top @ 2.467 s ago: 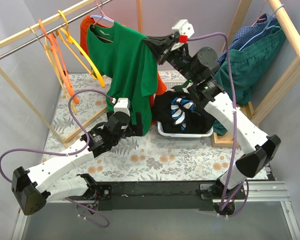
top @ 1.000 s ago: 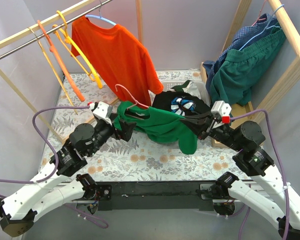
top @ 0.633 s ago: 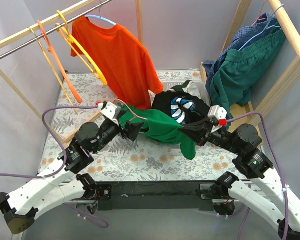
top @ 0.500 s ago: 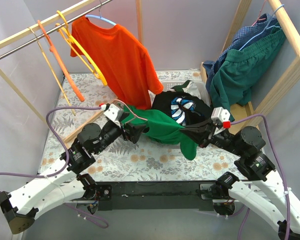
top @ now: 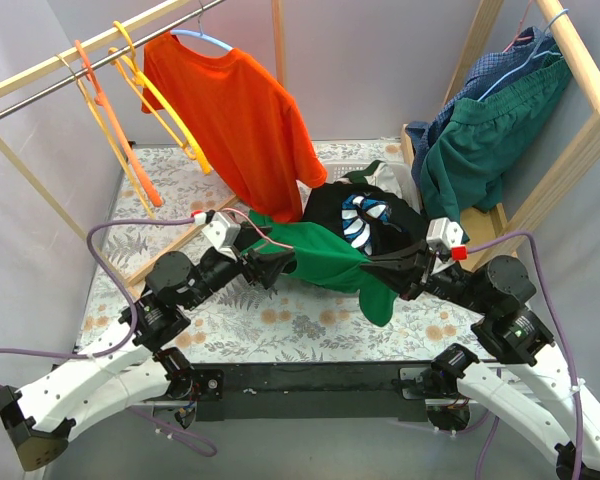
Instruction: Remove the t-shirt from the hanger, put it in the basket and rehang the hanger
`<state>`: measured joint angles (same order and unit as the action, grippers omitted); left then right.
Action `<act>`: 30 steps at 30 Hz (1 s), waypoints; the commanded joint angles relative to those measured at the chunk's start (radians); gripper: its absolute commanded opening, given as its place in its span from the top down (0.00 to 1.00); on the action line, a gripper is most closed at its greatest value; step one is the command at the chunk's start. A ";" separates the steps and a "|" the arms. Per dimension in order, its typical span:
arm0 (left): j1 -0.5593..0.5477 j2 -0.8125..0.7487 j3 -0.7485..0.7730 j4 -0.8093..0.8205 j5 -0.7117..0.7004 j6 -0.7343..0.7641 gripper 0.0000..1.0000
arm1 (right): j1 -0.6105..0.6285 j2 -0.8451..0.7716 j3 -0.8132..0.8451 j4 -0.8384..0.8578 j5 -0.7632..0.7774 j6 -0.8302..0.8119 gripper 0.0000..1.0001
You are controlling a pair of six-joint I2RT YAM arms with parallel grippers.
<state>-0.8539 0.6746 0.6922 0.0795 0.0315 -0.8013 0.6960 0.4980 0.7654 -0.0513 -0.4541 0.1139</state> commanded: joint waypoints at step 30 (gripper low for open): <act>-0.004 -0.043 0.381 -0.512 -0.007 0.119 1.00 | 0.002 0.089 0.106 -0.107 0.396 -0.111 0.27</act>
<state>-0.8650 0.6636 0.9680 -0.3382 0.0937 -0.7292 0.6907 0.5484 0.8307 -0.1680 -0.0910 0.0319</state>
